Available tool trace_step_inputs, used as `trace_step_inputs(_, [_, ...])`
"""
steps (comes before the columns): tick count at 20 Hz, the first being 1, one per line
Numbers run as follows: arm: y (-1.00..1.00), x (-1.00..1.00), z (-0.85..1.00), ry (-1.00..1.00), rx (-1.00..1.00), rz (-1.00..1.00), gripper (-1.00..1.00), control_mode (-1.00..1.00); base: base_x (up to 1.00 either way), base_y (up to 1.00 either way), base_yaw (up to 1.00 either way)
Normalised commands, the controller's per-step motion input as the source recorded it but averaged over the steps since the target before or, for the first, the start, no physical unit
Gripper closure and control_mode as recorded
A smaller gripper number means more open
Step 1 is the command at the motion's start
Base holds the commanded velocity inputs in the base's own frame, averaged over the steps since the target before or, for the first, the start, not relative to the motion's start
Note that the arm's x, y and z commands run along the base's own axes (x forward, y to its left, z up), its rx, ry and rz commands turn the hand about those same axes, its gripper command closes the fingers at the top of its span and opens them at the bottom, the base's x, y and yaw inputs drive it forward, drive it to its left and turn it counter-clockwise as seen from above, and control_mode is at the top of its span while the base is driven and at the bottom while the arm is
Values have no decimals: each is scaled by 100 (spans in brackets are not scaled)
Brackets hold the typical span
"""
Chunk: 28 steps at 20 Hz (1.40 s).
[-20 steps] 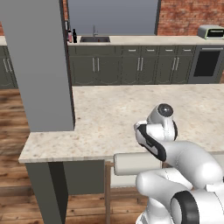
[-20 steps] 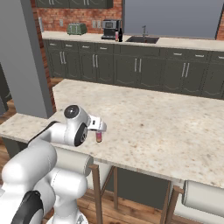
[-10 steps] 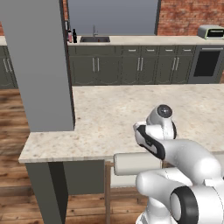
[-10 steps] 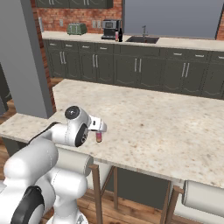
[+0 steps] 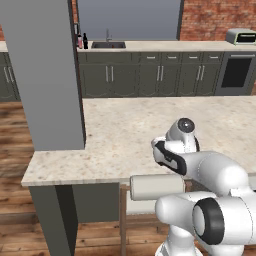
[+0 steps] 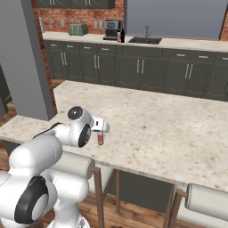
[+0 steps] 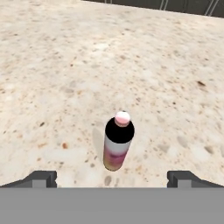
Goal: Place the large bottle from the dining counter next to the other large bottle outside the sink, and place the small bottle from the dining counter next to the other small bottle inside the sink.
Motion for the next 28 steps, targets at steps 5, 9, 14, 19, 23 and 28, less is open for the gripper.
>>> trace_step_inputs(5, [0, 10, 0, 0, 0, 0, -100, -100, 0, 0, 0])
trace_step_inputs(9, [-3, 8, -1, 0, 0, 0, -100, -100, 0, 0, 0])
trace_step_inputs(14, [-9, 8, -5, 0, 0, 0, -100, -100, 0, 0, 0])
trace_step_inputs(19, [-11, 9, -12, 0, 0, 0, -100, -100, 0, 0, 0])
trace_step_inputs(23, [-1, 13, -11, 0, 0, 0, -100, -100, 0, 0, 0])
trace_step_inputs(28, [0, 17, -1, 0, 0, 0, -100, -100, 0, 0, 0])
